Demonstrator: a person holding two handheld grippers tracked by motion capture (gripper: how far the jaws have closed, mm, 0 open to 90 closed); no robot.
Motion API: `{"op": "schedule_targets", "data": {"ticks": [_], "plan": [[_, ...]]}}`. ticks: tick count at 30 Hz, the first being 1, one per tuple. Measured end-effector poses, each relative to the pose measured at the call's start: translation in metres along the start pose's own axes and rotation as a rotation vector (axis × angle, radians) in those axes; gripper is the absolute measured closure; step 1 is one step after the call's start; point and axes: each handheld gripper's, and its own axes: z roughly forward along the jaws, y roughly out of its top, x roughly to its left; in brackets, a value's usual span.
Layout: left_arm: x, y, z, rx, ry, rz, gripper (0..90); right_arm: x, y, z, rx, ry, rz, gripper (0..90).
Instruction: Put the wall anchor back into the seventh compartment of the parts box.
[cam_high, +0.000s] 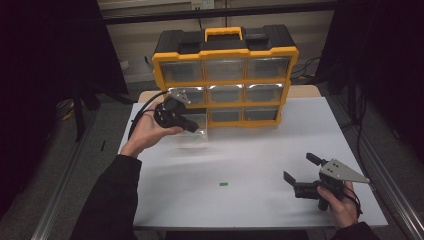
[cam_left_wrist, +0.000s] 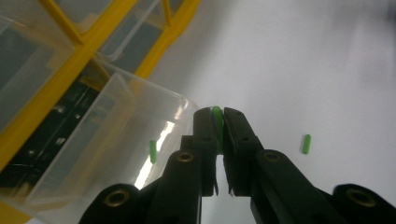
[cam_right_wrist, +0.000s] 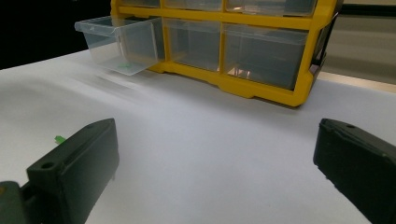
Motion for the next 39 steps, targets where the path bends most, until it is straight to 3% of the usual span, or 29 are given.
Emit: {"op": "schedule_targets", "data": {"ticks": [12, 14, 15, 16, 17, 18, 22, 32, 37, 39], "plan": [[0.019, 0.008, -0.005, 0.029, 0.037, -0.031, 84.5, 0.000, 0.000, 0.000, -0.001, -0.006, -0.007, 0.3], [0.022, 0.009, -0.004, 0.045, 0.041, -0.021, 84.5, 0.000, 0.000, 0.000, 0.000, -0.005, -0.006, 0.3], [0.025, 0.009, -0.006, 0.082, 0.035, 0.009, 84.5, 0.000, 0.000, 0.000, -0.001, -0.005, -0.008, 0.3], [0.025, 0.008, -0.003, 0.061, 0.035, -0.029, 84.5, 0.000, 0.000, 0.000, -0.001, -0.006, -0.008, 0.3], [0.027, 0.008, -0.003, 0.082, 0.034, -0.012, 84.4, 0.000, 0.000, 0.000, -0.001, -0.005, -0.008, 0.3], [0.028, 0.007, -0.001, 0.072, 0.035, -0.047, 84.5, 0.000, 0.000, 0.000, -0.003, -0.007, -0.007, 0.3], [0.036, 0.004, 0.005, 0.090, 0.044, -0.063, 84.5, 0.000, 0.000, 0.000, 0.001, -0.006, -0.007, 0.3], [0.041, 0.004, 0.019, 0.132, 0.059, -0.054, 84.5, 0.000, 0.000, 0.000, 0.003, -0.002, -0.009, 0.3], [0.041, 0.006, 0.027, 0.170, 0.062, -0.024, 84.5, 0.000, 0.000, 0.000, 0.001, -0.006, -0.008, 0.3], [0.041, 0.005, 0.030, 0.173, 0.054, -0.045, 84.5, 0.000, 0.000, 0.000, 0.002, -0.003, -0.009, 0.3]]}}
